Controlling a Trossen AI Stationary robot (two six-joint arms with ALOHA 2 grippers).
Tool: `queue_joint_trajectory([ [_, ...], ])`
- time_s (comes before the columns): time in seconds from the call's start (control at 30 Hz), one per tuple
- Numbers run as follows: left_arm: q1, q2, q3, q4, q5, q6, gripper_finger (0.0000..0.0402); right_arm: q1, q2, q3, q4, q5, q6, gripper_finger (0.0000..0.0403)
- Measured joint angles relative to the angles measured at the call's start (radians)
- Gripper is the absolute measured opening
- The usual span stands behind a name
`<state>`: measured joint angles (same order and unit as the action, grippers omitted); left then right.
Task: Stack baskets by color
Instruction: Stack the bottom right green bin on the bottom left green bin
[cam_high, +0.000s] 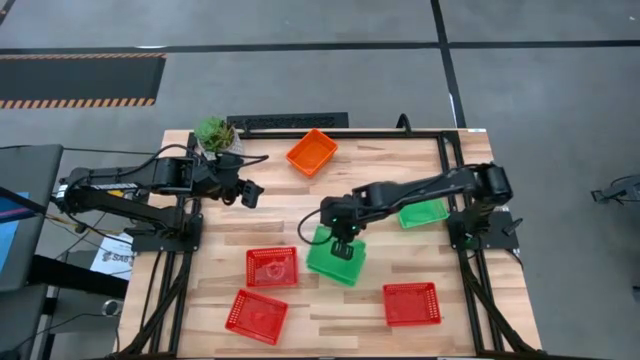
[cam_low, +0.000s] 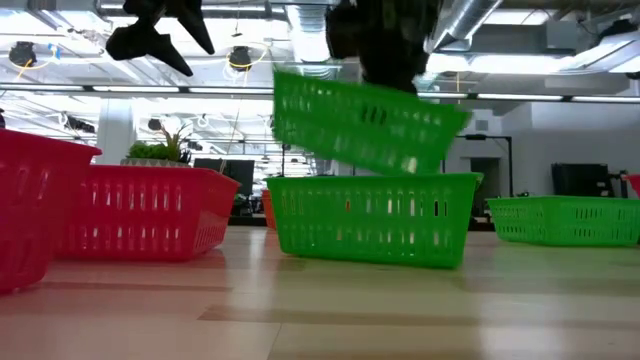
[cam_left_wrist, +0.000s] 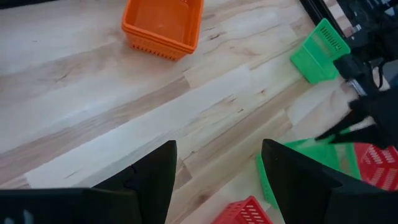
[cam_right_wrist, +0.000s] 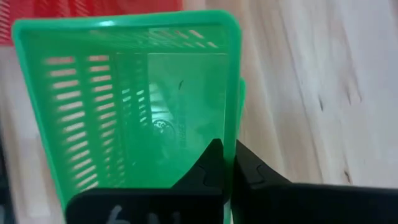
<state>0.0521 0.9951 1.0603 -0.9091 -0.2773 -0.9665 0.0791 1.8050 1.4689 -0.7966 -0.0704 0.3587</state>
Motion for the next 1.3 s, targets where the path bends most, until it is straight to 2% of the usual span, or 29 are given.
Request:
queue_joint_trajectory([
  [0.13,0.000,0.000,0.000,-0.001,0.002,0.023,0.0223,0.009,0.040,0.001,-0.037,-0.012,0.000,0.0008],
  [0.33,0.000,0.000,0.000,-0.001,0.002,0.039,0.0224,0.036,0.050,-0.007,-0.042,-0.023,0.000,0.0030],
  [0.53,0.000,0.000,0.000,-0.001,-0.009,0.039,0.0224,0.036,0.050,-0.034,-0.033,-0.035,-0.001,0.0023],
  [0.67,0.000,0.000,0.000,0.000,-0.016,0.040,0.0224,0.037,0.066,-0.040,-0.029,-0.042,-0.057,0.0025],
  [1.03,0.000,0.000,0.000,0.000,-0.018,0.043,0.0224,0.016,0.066,-0.040,-0.030,-0.064,-0.106,0.0099],
  [1.3,0.000,0.000,0.000,0.000,-0.025,0.043,0.0224,0.000,0.066,-0.040,-0.029,-0.063,-0.114,0.0131],
])
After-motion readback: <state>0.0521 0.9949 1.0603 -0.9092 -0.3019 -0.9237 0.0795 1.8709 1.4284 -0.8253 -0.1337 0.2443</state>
